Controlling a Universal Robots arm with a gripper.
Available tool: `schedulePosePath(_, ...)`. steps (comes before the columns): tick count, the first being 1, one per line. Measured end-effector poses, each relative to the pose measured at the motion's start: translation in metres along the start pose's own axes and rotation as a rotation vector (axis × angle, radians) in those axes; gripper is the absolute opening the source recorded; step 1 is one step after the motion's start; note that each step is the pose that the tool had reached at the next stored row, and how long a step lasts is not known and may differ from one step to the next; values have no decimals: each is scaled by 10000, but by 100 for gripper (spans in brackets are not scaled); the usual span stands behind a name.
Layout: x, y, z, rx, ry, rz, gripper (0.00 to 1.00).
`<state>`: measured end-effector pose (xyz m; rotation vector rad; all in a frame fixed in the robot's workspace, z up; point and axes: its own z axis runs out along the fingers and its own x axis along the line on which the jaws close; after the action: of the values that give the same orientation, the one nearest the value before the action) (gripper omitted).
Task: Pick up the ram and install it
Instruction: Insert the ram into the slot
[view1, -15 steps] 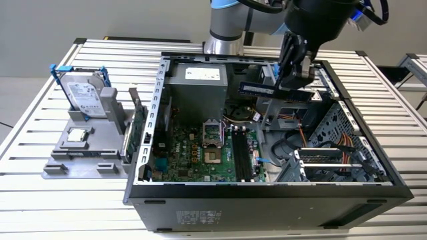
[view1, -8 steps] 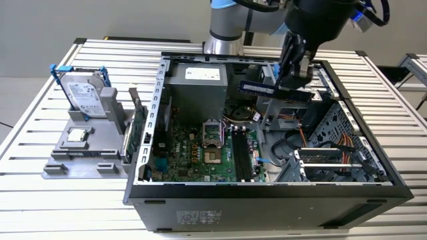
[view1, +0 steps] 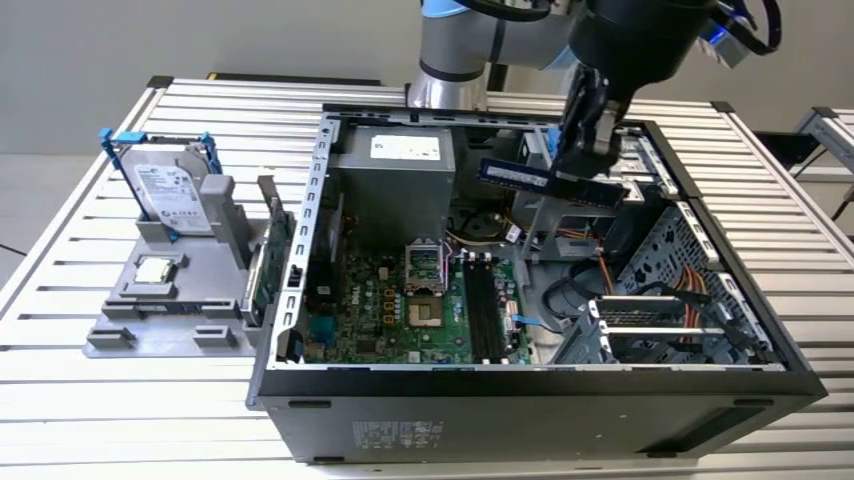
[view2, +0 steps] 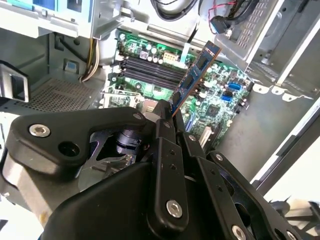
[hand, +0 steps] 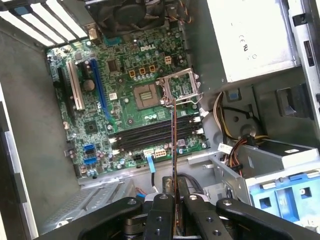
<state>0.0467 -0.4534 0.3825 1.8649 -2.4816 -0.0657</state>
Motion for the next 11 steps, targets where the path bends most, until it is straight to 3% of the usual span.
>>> schedulePosePath(11,0,1,0,-3,-45,809,0)
